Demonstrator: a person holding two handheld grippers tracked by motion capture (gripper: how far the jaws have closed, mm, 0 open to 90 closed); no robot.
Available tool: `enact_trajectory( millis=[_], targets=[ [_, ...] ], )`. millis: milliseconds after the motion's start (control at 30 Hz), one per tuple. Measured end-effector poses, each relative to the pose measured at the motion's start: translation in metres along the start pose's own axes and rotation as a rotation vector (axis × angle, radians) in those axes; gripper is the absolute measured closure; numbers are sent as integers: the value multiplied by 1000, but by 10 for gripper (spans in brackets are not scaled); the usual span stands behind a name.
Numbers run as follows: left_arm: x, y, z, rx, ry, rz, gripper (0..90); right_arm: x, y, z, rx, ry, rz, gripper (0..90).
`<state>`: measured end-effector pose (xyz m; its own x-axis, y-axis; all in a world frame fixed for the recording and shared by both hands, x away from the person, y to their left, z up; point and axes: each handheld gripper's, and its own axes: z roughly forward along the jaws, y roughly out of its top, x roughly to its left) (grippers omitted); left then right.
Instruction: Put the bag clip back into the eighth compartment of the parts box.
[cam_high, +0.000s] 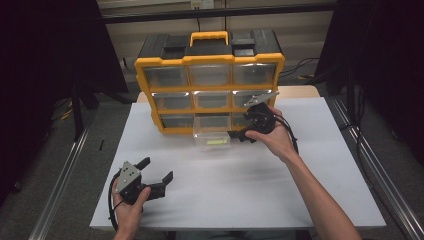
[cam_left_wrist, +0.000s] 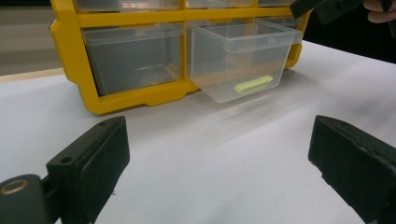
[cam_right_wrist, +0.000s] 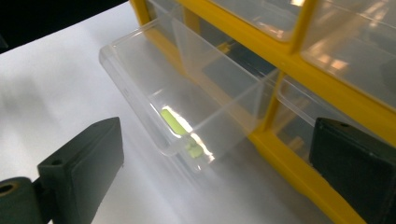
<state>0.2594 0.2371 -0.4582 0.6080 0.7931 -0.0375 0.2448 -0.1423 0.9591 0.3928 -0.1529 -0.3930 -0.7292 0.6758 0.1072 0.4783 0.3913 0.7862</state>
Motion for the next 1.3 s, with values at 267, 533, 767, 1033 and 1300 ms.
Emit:
enact_trajectory(
  millis=[267,533,767,1033,1300],
  targets=[
    [0,0,0,4,2,3,55,-1,-18,-9,-69,-14,38,24],
    [0,0,0,2,2,2,54,0,-32,-19,-132,-75,57,27],
    [1,0,0,1,9,9,54,2,-47,-28,-139,-91,63,33],
    [0,0,0,3,2,2,54,2,-63,-40,-174,-122,92,24],
    [-1,0,0,1,5,4,54,6,-83,-42,-184,-163,81,28]
  ],
)
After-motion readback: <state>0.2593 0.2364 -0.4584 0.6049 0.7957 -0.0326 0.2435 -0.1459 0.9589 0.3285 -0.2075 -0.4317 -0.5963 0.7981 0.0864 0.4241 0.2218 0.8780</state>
